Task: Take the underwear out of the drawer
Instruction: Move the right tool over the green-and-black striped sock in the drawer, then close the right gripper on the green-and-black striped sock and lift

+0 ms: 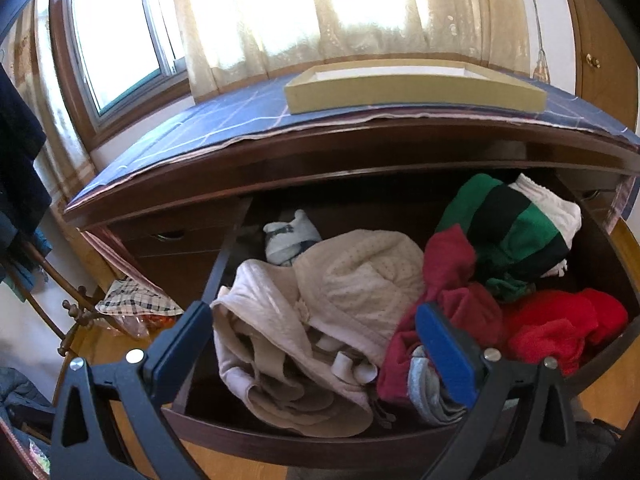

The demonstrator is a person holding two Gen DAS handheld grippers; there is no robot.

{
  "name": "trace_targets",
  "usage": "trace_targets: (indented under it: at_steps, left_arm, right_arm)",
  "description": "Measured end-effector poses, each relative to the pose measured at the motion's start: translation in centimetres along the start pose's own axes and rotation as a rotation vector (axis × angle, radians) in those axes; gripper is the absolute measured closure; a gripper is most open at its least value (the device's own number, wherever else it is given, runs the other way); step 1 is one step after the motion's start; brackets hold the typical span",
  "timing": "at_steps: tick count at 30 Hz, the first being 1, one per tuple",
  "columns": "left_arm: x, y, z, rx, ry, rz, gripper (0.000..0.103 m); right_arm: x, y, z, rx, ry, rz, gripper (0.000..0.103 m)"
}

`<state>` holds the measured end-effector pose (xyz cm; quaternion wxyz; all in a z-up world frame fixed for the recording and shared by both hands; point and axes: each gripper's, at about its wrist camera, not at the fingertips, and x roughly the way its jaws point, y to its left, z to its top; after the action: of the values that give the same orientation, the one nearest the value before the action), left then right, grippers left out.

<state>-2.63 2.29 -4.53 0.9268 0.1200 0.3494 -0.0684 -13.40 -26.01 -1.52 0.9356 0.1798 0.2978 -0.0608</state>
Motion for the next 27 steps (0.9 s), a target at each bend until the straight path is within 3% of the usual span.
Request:
trace_targets:
  at_steps: [3, 10, 12, 14, 15, 21, 25, 27]
  left_arm:
    - [0.2, -0.1, -0.2, 0.002, 0.008, -0.007, 0.000]
    - [0.8, 0.2, -0.2, -0.006, 0.021, 0.024, 0.000]
    - [1.1, 0.5, 0.0, -0.015, 0.018, 0.031, 0.000]
    - [1.3, 0.6, 0.4, -0.010, 0.008, 0.041, 0.000]
    - [1.3, 0.7, 0.6, -0.007, 0.001, 0.049, 0.000]
    - [2.6, 1.4, 1.5, -0.016, -0.009, 0.079, 0.000]
    - [3.9, 1.7, 1.6, -0.037, 0.043, 0.070, 0.000]
    - [3.7, 1.9, 1.6, -0.044, 0.022, 0.053, 0.000]
  right_arm:
    - [1.6, 0.4, 0.5, -0.007, 0.092, -0.013, 0.001]
    - [3.7, 1.2, 2.2, -0.031, 0.116, -0.004, 0.001]
    - [4.7, 3.0, 2.7, -0.099, 0.133, 0.026, 0.009]
    - [6.2, 4.5, 3.2, -0.160, 0.159, 0.026, 0.028]
    - [6.7, 4.9, 3.3, -0.174, 0.170, 0.025, 0.030]
    - [11.5, 7.4, 4.3, -0.240, 0.264, 0.008, 0.030]
    - [15.0, 8.3, 4.3, -0.284, 0.385, -0.034, 0.030]
    - [16.8, 8.3, 3.4, -0.296, 0.457, -0.054, 0.030]
